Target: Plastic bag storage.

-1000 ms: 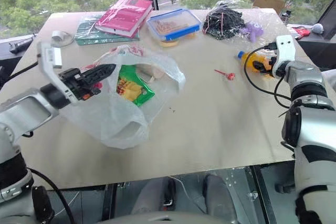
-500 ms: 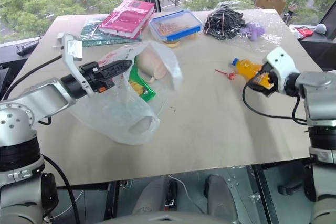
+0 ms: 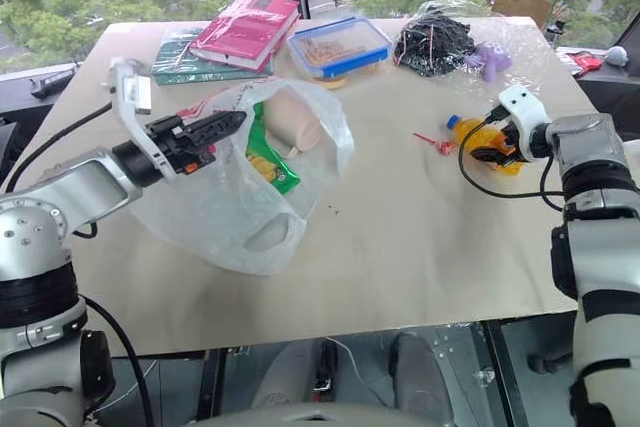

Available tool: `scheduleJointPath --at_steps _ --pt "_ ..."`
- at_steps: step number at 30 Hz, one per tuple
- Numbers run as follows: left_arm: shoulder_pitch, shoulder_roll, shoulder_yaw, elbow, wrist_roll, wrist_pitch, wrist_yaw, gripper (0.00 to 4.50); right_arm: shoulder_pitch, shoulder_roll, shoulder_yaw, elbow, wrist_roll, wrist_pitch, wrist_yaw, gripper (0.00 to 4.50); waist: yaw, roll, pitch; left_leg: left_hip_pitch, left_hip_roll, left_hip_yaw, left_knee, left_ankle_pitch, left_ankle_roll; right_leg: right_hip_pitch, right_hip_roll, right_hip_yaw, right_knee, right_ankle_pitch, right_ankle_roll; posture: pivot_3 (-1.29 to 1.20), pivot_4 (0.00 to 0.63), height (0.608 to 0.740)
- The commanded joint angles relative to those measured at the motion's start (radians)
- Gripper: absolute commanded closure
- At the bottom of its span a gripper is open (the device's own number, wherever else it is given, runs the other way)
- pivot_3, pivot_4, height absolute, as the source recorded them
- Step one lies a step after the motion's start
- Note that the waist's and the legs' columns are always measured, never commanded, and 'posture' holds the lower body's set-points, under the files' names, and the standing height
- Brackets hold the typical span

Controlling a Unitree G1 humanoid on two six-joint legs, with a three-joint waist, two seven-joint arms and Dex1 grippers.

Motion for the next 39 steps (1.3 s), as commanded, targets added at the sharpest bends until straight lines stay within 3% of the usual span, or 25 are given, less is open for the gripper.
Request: scheduleJointPath --at_steps 1,3,5,7,9,17,21,27,28,31,33,37,39 --pt "0.013 0.005 0.040 -0.053 -0.028 -0.014 0.018 4.50 0.025 0.003 0.020 0.053 -0.015 -0.014 0.078 0.08 0.001 0.000 0.000 0.000 0.000 0.000 0.000 0.000 0.000 0.000 0.000 0.000 0.000 0.000 0.000 0.00 0.150 0.740" --pt "0.015 0.002 0.037 -0.056 -0.030 -0.016 0.024 4.50 0.037 0.005 0.037 0.061 -0.037 -0.029 0.070 0.08 0.000 -0.001 -0.001 0.001 0.000 -0.001 0.000 0.000 0.000 0.001 0.000 -0.001 0.001 0.000 0.000 0.00 0.150 0.740" --pt "0.005 -0.001 0.027 -0.050 -0.029 -0.018 0.027 4.50 0.046 0.007 0.042 0.066 -0.044 -0.027 0.071 0.63 0.001 -0.002 -0.001 0.002 0.000 0.000 0.000 0.000 0.000 0.002 0.000 -0.001 0.002 0.000 0.000 0.00 0.150 0.740" --pt "-0.008 0.000 0.018 -0.039 -0.025 -0.018 0.023 4.50 0.054 0.005 0.043 0.062 -0.047 -0.032 0.072 1.45 0.001 -0.004 -0.002 0.004 0.000 -0.001 0.000 0.000 -0.001 0.003 0.000 -0.001 0.002 0.000 0.000 0.00 0.150 0.740" --pt "-0.025 0.002 0.008 -0.023 -0.018 -0.018 0.014 4.50 0.072 -0.008 0.041 0.046 -0.048 -0.062 0.061 1.83 0.002 -0.006 -0.004 0.004 0.000 -0.001 0.000 0.000 -0.001 0.003 0.000 -0.001 0.003 0.000 0.000 0.00 0.150 0.740" --pt "-0.103 0.000 -0.044 0.057 0.034 -0.019 -0.054 4.50 0.168 -0.057 0.038 -0.094 -0.031 -0.043 0.089 1.84 0.012 -0.008 -0.005 0.003 -0.001 -0.003 0.001 0.000 -0.001 0.005 -0.002 -0.003 0.003 0.000 0.000 0.00 0.150 0.740" --pt "-0.143 -0.014 -0.070 0.094 0.071 -0.022 -0.089 4.50 0.182 -0.024 0.096 -0.054 -0.088 -0.045 0.055 0.05 0.013 -0.008 -0.005 0.003 -0.001 -0.006 0.002 0.001 -0.001 0.006 -0.001 -0.007 0.002 0.000 0.000 0.00 0.150 0.740" --pt "-0.146 -0.028 -0.064 0.092 0.096 -0.017 -0.108 4.50 0.151 0.028 0.116 0.015 -0.124 -0.051 -0.018 0.05 -0.007 -0.013 -0.008 0.004 -0.001 -0.005 0.001 0.001 -0.002 0.007 -0.001 -0.006 0.002 0.000 0.000 0.00 0.150 0.740" --pt "-0.144 -0.030 -0.061 0.089 0.098 -0.016 -0.109 4.50 0.146 0.031 0.112 0.021 -0.123 -0.055 -0.028 0.45 -0.009 -0.013 -0.009 0.005 0.000 -0.005 0.001 0.001 -0.002 0.007 -0.001 -0.006 0.002 0.000 0.000 0.00 0.150 0.740" --pt "-0.131 -0.031 -0.049 0.077 0.099 -0.014 -0.107 4.50 0.136 0.024 0.073 0.007 -0.089 -0.068 -0.038 1.10 -0.010 -0.014 -0.009 0.006 0.000 -0.005 0.002 0.001 -0.003 0.007 -0.001 -0.006 0.002 0.000 0.000 0.00 0.150 0.740" --pt "-0.129 -0.030 -0.046 0.077 0.102 -0.014 -0.108 4.50 0.147 0.007 0.050 -0.036 -0.067 -0.080 -0.031 1.21 -0.010 -0.014 -0.009 0.006 0.000 -0.005 0.002 0.002 -0.003 0.008 -0.001 -0.006 0.002 0.000 0.000 0.00 0.150 0.740" --pt "-0.140 -0.024 -0.051 0.088 0.107 -0.010 -0.118 4.50 0.202 -0.025 0.001 -0.216 -0.003 -0.034 0.019 1.21 -0.005 -0.013 -0.008 0.005 -0.001 -0.005 0.002 0.002 -0.003 0.007 -0.002 -0.005 0.003 0.000 0.000 0.00 0.150 0.740" --pt "-0.153 -0.013 -0.055 0.101 0.114 -0.007 -0.135 4.50 0.299 -0.053 -0.049 -0.523 0.087 0.108 0.079 1.21 -0.001 -0.009 -0.006 0.003 -0.001 -0.005 0.002 0.002 -0.003 0.005 -0.002 -0.005 0.003 0.000 0.000 0.00 0.150 0.740"
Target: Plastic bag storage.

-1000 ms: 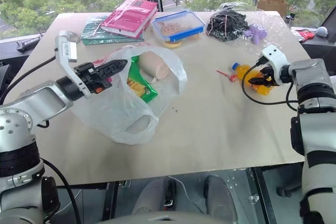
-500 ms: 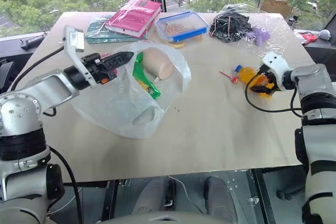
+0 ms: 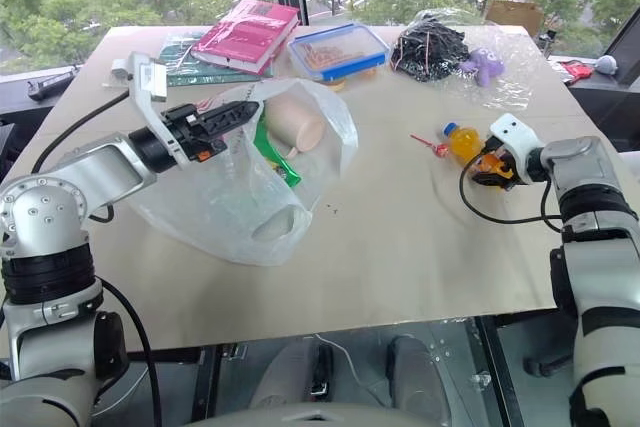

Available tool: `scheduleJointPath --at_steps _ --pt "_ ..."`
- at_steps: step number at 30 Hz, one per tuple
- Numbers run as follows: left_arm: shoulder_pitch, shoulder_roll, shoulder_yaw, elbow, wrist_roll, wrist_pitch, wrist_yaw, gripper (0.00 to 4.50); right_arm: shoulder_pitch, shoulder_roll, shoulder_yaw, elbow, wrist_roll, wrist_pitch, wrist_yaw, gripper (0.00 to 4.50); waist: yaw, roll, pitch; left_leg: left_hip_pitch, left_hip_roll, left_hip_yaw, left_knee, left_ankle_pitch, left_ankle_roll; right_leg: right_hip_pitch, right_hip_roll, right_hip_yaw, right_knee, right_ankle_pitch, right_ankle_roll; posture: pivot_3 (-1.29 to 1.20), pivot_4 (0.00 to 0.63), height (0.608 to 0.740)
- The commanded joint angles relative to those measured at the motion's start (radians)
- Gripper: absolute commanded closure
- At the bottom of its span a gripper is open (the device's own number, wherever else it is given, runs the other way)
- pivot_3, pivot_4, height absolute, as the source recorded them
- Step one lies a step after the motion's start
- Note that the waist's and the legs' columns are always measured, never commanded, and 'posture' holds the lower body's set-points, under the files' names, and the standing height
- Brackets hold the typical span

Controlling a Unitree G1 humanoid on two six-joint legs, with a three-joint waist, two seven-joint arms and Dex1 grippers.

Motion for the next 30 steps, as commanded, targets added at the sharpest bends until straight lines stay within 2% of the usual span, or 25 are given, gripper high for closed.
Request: scheduleJointPath --at_steps 1,3,5,6,9,11,16,23,26,30 --pt "-0.039 0.029 0.021 -0.003 0.010 -0.004 -0.037 4.50 0.146 -0.044 -0.079 -0.500 0.156 0.231 0.104 1.21 0.005 0.003 0.002 -0.001 0.000 0.000 0.000 0.000 0.000 -0.002 0.000 0.000 0.001 0.000 0.000 0.00 0.150 0.740" --pt "-0.054 0.043 0.015 0.006 0.021 0.001 -0.060 4.50 0.249 -0.057 -0.100 -0.856 0.248 0.404 0.128 1.21 0.006 0.008 0.005 -0.006 0.001 -0.001 0.000 0.000 -0.001 -0.007 0.000 -0.001 0.004 0.000 0.000 0.00 0.150 0.740" --pt "-0.069 0.055 0.007 0.012 0.027 0.007 -0.083 4.50 0.293 -0.041 -0.097 -1.090 0.314 0.540 0.108 1.21 0.002 0.012 0.006 -0.018 0.000 0.000 0.001 0.002 -0.003 -0.022 0.000 0.001 0.007 0.000 0.000 0.00 0.150 0.740" --pt "-0.079 0.060 0.004 0.016 0.031 0.010 -0.095 4.50 0.294 -0.024 -0.079 -1.177 0.336 0.597 0.090 1.21 0.001 0.013 0.007 -0.019 0.000 0.001 0.001 0.002 -0.003 -0.024 0.000 0.001 0.008 0.000 0.000 0.00 0.150 0.740" --pt "-0.104 0.071 0.000 0.028 0.038 0.021 -0.129 4.50 0.246 0.057 -0.007 -1.297 0.368 0.704 0.020 1.21 0.001 0.013 0.007 -0.018 0.001 0.002 0.001 0.002 -0.003 -0.023 0.002 0.001 0.007 0.000 0.000 0.00 0.150 0.740" --pt "-0.108 0.085 -0.001 0.031 0.047 0.025 -0.153 4.50 0.191 0.123 0.036 -1.297 0.374 0.743 -0.030 1.21 0.004 0.013 0.007 -0.018 0.000 0.002 0.001 0.002 -0.003 -0.022 0.002 0.001 0.007 0.000 0.000 0.00 0.150 0.740" --pt "-0.100 0.126 0.019 0.024 0.049 0.036 -0.202 4.50 0.068 0.240 0.164 -1.141 0.328 0.691 -0.098 1.21 0.008 0.012 0.008 -0.018 -0.001 0.001 0.002 0.002 -0.002 -0.021 0.001 0.001 0.007 0.000 0.000 0.00 0.150 0.740" --pt "-0.034 0.144 0.074 -0.061 0.002 0.066 -0.203 4.50 -0.133 0.459 0.310 -0.711 0.238 0.473 -0.138 1.21 -0.003 0.012 0.008 -0.018 -0.001 0.000 0.001 0.002 -0.002 -0.023 0.002 0.000 0.007 0.000 0.000 0.00 0.150 0.740" --pt "0.004 0.143 0.080 -0.104 -0.003 0.068 -0.197 4.50 -0.207 0.548 0.334 -0.535 0.206 0.376 -0.142 1.21 -0.009 0.012 0.008 -0.019 0.000 0.000 0.000 0.002 -0.003 -0.024 0.002 0.001 0.006 0.000 0.000 0.00 0.150 0.740" --pt "0.046 0.141 0.076 -0.158 -0.004 0.063 -0.187 4.50 -0.315 0.686 0.294 -0.291 0.206 0.270 -0.166 1.21 -0.019 0.012 0.008 -0.019 0.000 0.000 0.000 0.002 -0.003 -0.024 0.002 0.000 0.006 0.000 0.000 0.00 0.150 0.740"
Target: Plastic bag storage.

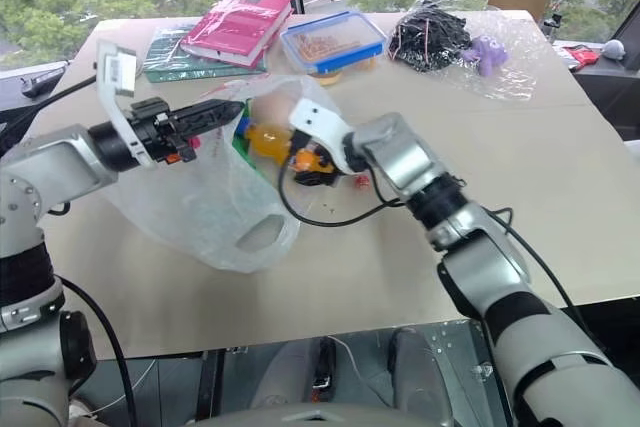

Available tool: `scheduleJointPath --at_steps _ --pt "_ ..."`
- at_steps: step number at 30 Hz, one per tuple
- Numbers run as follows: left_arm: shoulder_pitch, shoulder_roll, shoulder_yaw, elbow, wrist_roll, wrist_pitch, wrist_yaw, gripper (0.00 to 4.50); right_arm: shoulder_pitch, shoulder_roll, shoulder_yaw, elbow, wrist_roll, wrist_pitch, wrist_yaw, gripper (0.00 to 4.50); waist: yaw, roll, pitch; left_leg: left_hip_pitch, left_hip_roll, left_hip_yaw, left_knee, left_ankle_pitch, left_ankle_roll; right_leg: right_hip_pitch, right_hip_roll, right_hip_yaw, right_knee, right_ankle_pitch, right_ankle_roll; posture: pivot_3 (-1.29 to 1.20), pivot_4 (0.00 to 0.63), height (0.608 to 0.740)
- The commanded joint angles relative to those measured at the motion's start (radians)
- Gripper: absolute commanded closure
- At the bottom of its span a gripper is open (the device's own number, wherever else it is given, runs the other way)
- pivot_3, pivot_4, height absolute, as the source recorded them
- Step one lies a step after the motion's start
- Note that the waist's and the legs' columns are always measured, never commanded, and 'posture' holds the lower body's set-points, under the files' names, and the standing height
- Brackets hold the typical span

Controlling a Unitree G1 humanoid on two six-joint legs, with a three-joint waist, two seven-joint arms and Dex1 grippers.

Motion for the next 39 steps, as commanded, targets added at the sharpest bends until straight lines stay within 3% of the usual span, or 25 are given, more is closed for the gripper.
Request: scheduleJointPath --at_steps 1,4,6,7,12,14,17,21,27,33,39 --pt "0.014 0.005 0.027 -0.072 -0.026 -0.006 0.013 4.50 -0.123 0.113 -0.096 0.187 0.027 -0.132 -0.046 1.21 -0.003 0.000 0.000 0.000 0.000 0.000 0.000 0.000 0.000 0.000 0.000 0.000 0.000 0.000 0.000 0.00 0.150 0.740" --pt "0.030 -0.005 0.033 -0.095 -0.041 -0.002 0.039 4.50 -0.195 0.208 -0.209 0.396 0.070 -0.251 -0.116 1.21 -0.005 0.000 0.000 0.000 0.000 -0.001 0.000 0.000 -0.001 0.000 0.000 -0.001 0.000 0.000 0.000 0.00 0.150 0.740" --pt "0.035 -0.008 0.035 -0.102 -0.044 0.001 0.060 4.50 -0.226 0.235 -0.243 0.490 0.063 -0.311 -0.137 0.17 -0.004 0.000 0.000 0.000 0.000 -0.001 -0.001 0.000 -0.001 0.000 0.000 -0.001 0.000 0.000 0.000 0.00 0.150 0.740" --pt "0.036 -0.010 0.036 -0.104 -0.044 0.000 0.068 4.50 -0.237 0.247 -0.261 0.522 0.064 -0.334 -0.142 0.04 -0.003 0.000 0.000 0.000 0.000 -0.002 -0.001 0.000 -0.001 0.000 0.000 -0.001 0.000 0.000 0.000 0.00 0.150 0.740" --pt "0.034 -0.030 0.041 -0.093 -0.052 -0.009 0.116 4.50 -0.249 0.262 -0.318 0.547 0.057 -0.419 -0.154 0.04 -0.006 0.000 0.000 0.000 -0.001 -0.002 -0.001 0.000 -0.001 0.000 -0.001 -0.001 0.000 0.000 0.000 0.00 0.150 0.740" --pt "0.022 -0.044 0.041 -0.066 -0.041 -0.019 0.141 4.50 -0.218 0.243 -0.317 0.475 0.061 -0.421 -0.106 0.04 -0.007 0.000 0.000 0.000 0.000 -0.002 -0.001 0.000 -0.002 0.000 0.000 -0.001 0.001 0.000 0.000 0.00 0.150 0.740" --pt "-0.002 -0.063 0.037 -0.014 -0.011 -0.040 0.162 4.50 -0.084 0.173 -0.270 0.176 0.067 -0.349 -0.019 0.04 -0.006 0.001 0.000 0.000 0.000 -0.003 -0.001 0.001 -0.002 0.000 0.000 -0.002 0.000 0.000 0.000 0.00 0.150 0.740" --pt "-0.032 -0.076 0.012 0.043 0.037 -0.064 0.155 4.50 0.109 0.017 -0.277 -0.425 0.166 0.040 -0.002 0.04 0.004 0.000 0.000 -0.002 0.000 -0.005 -0.001 0.001 -0.002 0.000 -0.001 -0.004 0.002 0.000 0.000 0.00 0.150 0.740" --pt "-0.072 -0.102 -0.028 0.081 0.081 -0.074 0.120 4.50 0.193 -0.138 -0.404 -0.870 0.334 0.489 -0.105 0.04 0.009 0.000 0.000 -0.003 0.000 -0.006 0.001 0.001 -0.002 -0.001 -0.001 -0.005 0.001 0.000 0.000 0.00 0.150 0.740" --pt "-0.103 -0.089 -0.029 0.100 0.088 -0.065 0.079 4.50 0.388 -0.290 -0.273 -0.997 0.247 0.631 -0.275 0.04 0.018 -0.001 -0.001 0.001 -0.001 -0.003 0.001 0.001 -0.001 0.003 -0.001 -0.003 0.001 0.000 0.000 0.00 0.150 0.740" --pt "-0.117 -0.086 -0.033 0.108 0.101 -0.060 0.058 4.50 0.503 -0.186 -0.187 -0.790 0.153 0.534 -0.442 0.04 0.016 -0.001 -0.001 0.002 -0.001 0.000 0.001 0.001 -0.001 0.002 0.001 -0.001 0.002 0.000 0.000 0.00 0.150 0.740"
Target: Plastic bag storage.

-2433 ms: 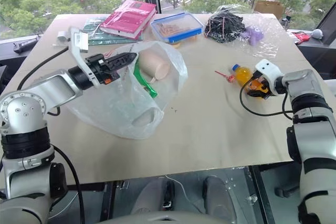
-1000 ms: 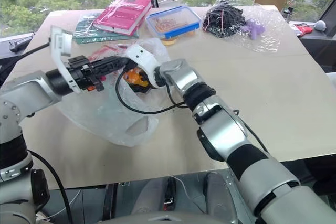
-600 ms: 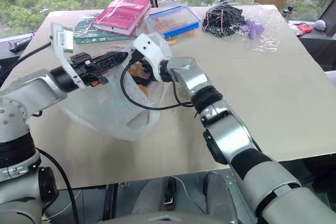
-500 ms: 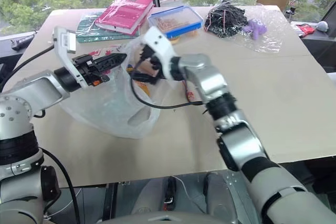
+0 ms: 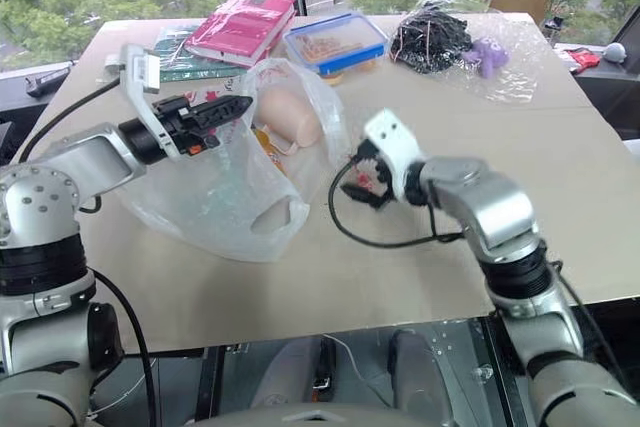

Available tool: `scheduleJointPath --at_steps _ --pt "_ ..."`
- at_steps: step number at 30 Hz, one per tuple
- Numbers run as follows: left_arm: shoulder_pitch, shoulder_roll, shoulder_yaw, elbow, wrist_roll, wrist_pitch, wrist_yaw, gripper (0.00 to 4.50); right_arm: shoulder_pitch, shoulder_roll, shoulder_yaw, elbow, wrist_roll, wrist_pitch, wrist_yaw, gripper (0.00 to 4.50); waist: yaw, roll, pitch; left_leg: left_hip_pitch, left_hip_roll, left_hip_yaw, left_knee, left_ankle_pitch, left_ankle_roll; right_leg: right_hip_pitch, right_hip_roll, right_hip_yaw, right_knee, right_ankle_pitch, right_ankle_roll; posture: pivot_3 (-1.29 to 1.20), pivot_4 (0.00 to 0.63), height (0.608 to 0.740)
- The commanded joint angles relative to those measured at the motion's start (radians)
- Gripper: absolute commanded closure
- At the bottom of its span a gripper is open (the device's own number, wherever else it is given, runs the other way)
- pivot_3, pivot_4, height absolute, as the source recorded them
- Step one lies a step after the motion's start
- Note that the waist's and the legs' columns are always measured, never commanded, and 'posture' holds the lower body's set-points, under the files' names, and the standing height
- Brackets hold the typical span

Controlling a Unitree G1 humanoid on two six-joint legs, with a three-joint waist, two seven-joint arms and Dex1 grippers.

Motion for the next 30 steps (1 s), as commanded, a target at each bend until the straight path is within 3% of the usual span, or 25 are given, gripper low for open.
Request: scheduleJointPath --at_steps 1,3,4,5,12,21,23,26,30 --pt "-0.014 0.015 0.020 -0.020 0.003 -0.006 -0.020 4.50 0.018 0.042 0.026 0.127 -0.078 -0.148 -0.091 0.04 0.001 -0.001 -0.001 0.000 0.000 0.000 0.000 0.000 0.000 0.000 0.000 0.000 0.000 0.000 0.000 0.00 0.150 0.740" --pt "-0.012 0.018 0.023 -0.023 0.004 -0.002 -0.021 4.50 0.029 0.066 0.029 0.192 -0.105 -0.218 -0.122 0.04 0.003 -0.001 -0.001 0.001 0.000 0.000 0.000 0.000 0.000 0.001 0.000 0.000 -0.001 0.000 0.000 0.00 0.150 0.740" --pt "-0.012 0.019 0.025 -0.024 0.004 -0.001 -0.021 4.50 0.031 0.076 0.025 0.208 -0.110 -0.233 -0.129 0.56 0.003 -0.002 -0.001 0.000 0.000 0.000 0.000 0.000 0.000 0.001 -0.001 0.000 -0.001 0.000 0.000 0.00 0.150 0.740" --pt "-0.011 0.019 0.028 -0.024 0.004 0.000 -0.021 4.50 0.033 0.088 0.014 0.220 -0.108 -0.240 -0.134 0.77 0.003 -0.003 -0.002 0.000 0.000 0.000 0.000 0.000 0.000 0.001 -0.001 0.000 -0.001 0.000 0.000 0.00 0.150 0.740" --pt "0.006 0.015 0.037 -0.034 0.007 -0.004 -0.018 4.50 0.055 0.048 0.035 0.217 -0.164 -0.325 -0.135 4.09 0.003 -0.003 -0.002 0.001 0.001 -0.001 0.001 0.000 0.000 0.001 0.000 0.000 0.000 0.000 0.000 0.00 0.150 0.740" --pt "0.004 0.006 0.027 -0.017 0.026 -0.017 -0.036 4.50 0.149 -0.137 -0.011 -0.127 -0.075 -0.223 -0.003 4.09 0.008 -0.003 -0.002 0.000 0.001 -0.002 0.001 0.000 0.001 0.002 -0.001 -0.001 -0.002 0.000 0.000 0.00 0.150 0.740" --pt "0.004 0.003 0.024 -0.012 0.031 -0.018 -0.042 4.50 0.159 -0.123 -0.057 -0.148 -0.016 -0.199 0.021 4.09 0.003 -0.003 -0.002 0.000 0.001 -0.002 0.001 0.000 0.001 0.001 0.000 -0.001 -0.001 0.000 0.000 0.00 0.150 0.740" --pt "-0.004 0.001 0.017 0.001 0.045 -0.022 -0.055 4.50 0.138 -0.094 -0.074 -0.094 -0.024 -0.239 -0.007 3.30 0.003 -0.003 -0.002 0.001 0.001 -0.001 0.001 0.000 0.001 0.002 0.001 0.000 -0.001 0.000 0.000 0.00 0.150 0.740" --pt "-0.020 0.003 0.011 0.022 0.063 -0.026 -0.073 4.50 0.043 -0.043 -0.062 0.146 -0.099 -0.378 -0.067 1.52 0.004 -0.003 -0.002 0.001 0.001 0.000 0.001 0.000 0.001 0.002 0.000 0.000 -0.001 0.000 0.000 0.00 0.150 0.740"
